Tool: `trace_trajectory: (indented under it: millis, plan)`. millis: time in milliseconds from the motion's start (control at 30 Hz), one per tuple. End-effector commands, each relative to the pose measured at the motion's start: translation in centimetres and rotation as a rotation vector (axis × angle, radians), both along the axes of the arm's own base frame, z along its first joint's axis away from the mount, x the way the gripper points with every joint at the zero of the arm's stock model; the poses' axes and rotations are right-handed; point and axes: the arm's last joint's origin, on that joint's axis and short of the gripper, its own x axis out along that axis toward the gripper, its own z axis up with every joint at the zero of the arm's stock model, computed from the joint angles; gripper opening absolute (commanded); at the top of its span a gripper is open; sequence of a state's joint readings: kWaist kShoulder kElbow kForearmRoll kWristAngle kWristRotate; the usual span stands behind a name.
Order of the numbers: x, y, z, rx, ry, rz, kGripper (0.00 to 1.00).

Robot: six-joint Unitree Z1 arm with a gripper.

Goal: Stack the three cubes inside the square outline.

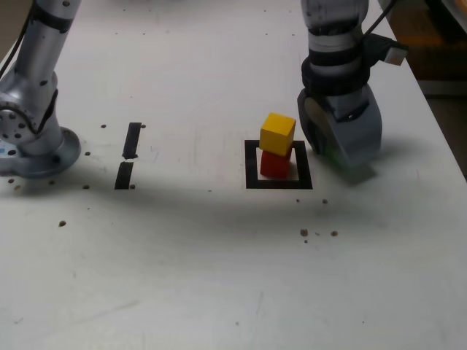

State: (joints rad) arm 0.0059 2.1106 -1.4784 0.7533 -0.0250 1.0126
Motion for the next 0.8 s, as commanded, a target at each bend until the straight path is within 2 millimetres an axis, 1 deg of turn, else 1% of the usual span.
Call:
trace_trajectory:
  millis: [0,100,167,300,400,500,567,667,767]
  plan:
    - [-0.1,-0.1,-0.4,-0.014,0.02,-0.002,0.09]
    - [0.0,-0.2,-0.5,-0.036,0.007,-0.004,0.02]
    - [0.1,-0.3,-0.5,-0.05,-0.012,-0.007,0.0]
    - [0.4,-0.7,-0.3,-0.059,-0.04,-0.016,0.0]
    - [0.6,-1.1,0.5,-0.058,-0.062,-0.027,0.0]
    - [1.0,-1.8,2.2,-0.057,-0.105,-0.044,0.0]
    - [1.4,-2.3,3.6,-0.057,-0.139,-0.055,0.0]
    - [1.8,-3.2,6.4,-0.055,-0.196,-0.06,0.0]
    - [1.7,-3.7,9.3,-0.046,-0.248,-0.039,0.0]
